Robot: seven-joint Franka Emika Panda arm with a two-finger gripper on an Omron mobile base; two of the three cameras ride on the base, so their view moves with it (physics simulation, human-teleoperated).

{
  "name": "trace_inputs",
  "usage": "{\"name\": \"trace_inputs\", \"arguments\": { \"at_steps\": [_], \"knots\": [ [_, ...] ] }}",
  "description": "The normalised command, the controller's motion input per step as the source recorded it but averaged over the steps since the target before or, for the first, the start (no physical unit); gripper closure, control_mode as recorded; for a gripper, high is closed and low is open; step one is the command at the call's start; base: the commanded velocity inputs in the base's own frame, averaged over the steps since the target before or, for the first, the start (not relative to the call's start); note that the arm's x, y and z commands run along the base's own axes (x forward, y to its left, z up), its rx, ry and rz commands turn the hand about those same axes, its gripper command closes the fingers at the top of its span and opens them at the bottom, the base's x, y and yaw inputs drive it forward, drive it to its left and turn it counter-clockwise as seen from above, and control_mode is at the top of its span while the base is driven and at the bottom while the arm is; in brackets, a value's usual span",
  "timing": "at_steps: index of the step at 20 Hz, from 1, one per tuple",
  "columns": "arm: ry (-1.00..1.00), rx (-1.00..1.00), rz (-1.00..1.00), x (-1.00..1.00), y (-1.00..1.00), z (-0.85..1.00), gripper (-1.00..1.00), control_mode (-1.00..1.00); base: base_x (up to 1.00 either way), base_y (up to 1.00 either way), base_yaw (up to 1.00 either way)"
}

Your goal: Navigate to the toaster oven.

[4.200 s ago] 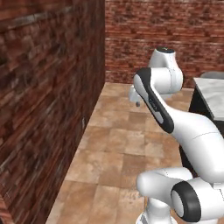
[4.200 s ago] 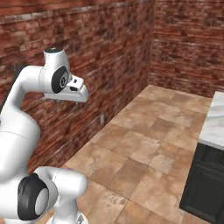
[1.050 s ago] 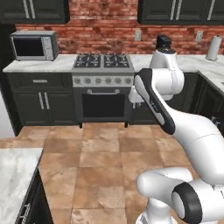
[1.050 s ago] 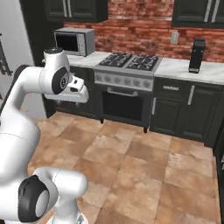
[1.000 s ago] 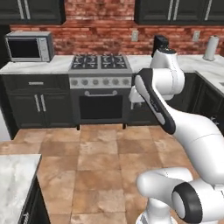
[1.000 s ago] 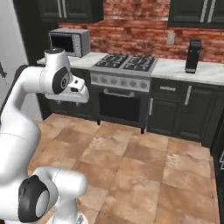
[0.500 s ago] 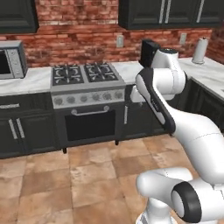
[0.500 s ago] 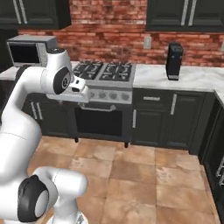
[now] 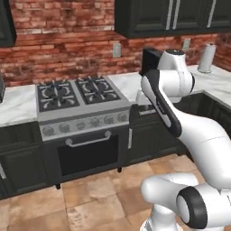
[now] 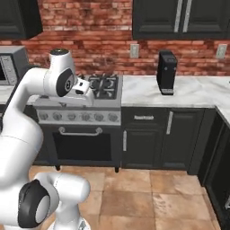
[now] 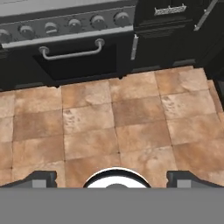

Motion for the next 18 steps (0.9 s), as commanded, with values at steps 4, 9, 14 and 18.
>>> {"name": "trace_inputs", "arguments": {
  "at_steps": [4, 9, 14, 18],
  "knots": [
    [0.0, 0.0, 0.0, 0.0, 0.0, 0.0, -1.0, 1.0, 1.0, 0.82, -0.23],
    [0.0, 0.0, 0.0, 0.0, 0.0, 0.0, -1.0, 1.0, 0.29, 1.0, -0.09],
    [0.0, 0.0, 0.0, 0.0, 0.0, 0.0, -1.0, 1.0, -0.01, 1.0, -0.01],
    [0.0, 0.0, 0.0, 0.0, 0.0, 0.0, -1.0, 1.0, -0.17, 1.0, 0.0]
  ]
}}
